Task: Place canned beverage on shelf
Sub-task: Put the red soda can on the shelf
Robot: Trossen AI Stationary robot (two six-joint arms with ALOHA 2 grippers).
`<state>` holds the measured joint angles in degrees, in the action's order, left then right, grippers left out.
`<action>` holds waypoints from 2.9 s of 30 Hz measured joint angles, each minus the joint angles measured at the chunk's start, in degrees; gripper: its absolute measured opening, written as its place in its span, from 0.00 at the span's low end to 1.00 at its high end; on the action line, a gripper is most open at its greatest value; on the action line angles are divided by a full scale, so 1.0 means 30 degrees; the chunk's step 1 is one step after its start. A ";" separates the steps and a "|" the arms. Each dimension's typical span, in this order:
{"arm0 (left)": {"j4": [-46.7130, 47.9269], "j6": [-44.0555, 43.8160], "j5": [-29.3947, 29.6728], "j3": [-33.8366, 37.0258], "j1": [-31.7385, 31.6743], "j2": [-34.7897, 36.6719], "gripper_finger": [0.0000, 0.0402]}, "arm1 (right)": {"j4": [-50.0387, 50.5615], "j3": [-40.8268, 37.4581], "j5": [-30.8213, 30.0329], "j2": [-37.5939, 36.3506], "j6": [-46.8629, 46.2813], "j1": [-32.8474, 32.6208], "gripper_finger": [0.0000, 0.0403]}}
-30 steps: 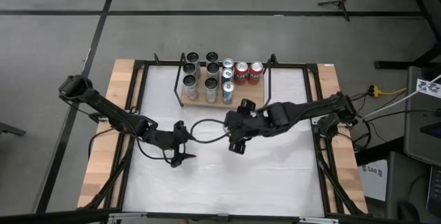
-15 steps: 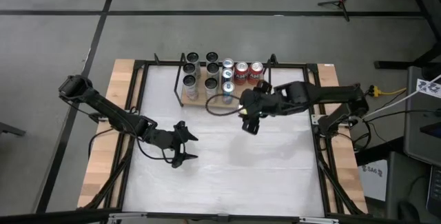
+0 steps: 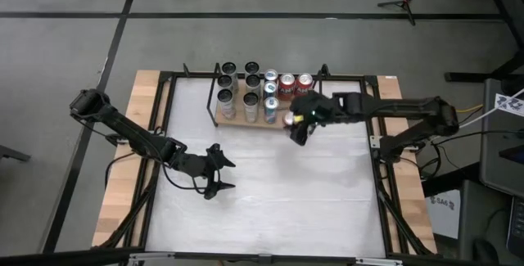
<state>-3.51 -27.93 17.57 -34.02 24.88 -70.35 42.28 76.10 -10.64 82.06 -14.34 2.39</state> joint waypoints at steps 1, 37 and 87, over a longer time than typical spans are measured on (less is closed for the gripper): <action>0.0007 0.0004 0.0004 0.0000 0.0000 0.0000 0.87 | -0.0759 -0.0602 0.0560 -0.0196 0.0446 0.0542 0.72; 0.0007 0.0004 0.2422 -0.0007 -0.0087 0.0000 0.87 | -0.8678 -0.7006 0.5564 -0.0262 0.5761 0.6374 0.74; 0.0007 -0.0069 0.2783 -0.0007 -0.0087 -0.0007 0.87 | -0.8477 -0.6650 0.5263 -0.0262 0.5754 0.6331 0.84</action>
<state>-3.49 -28.14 25.92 -34.04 24.62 -70.37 16.85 56.15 5.15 81.28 2.92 21.39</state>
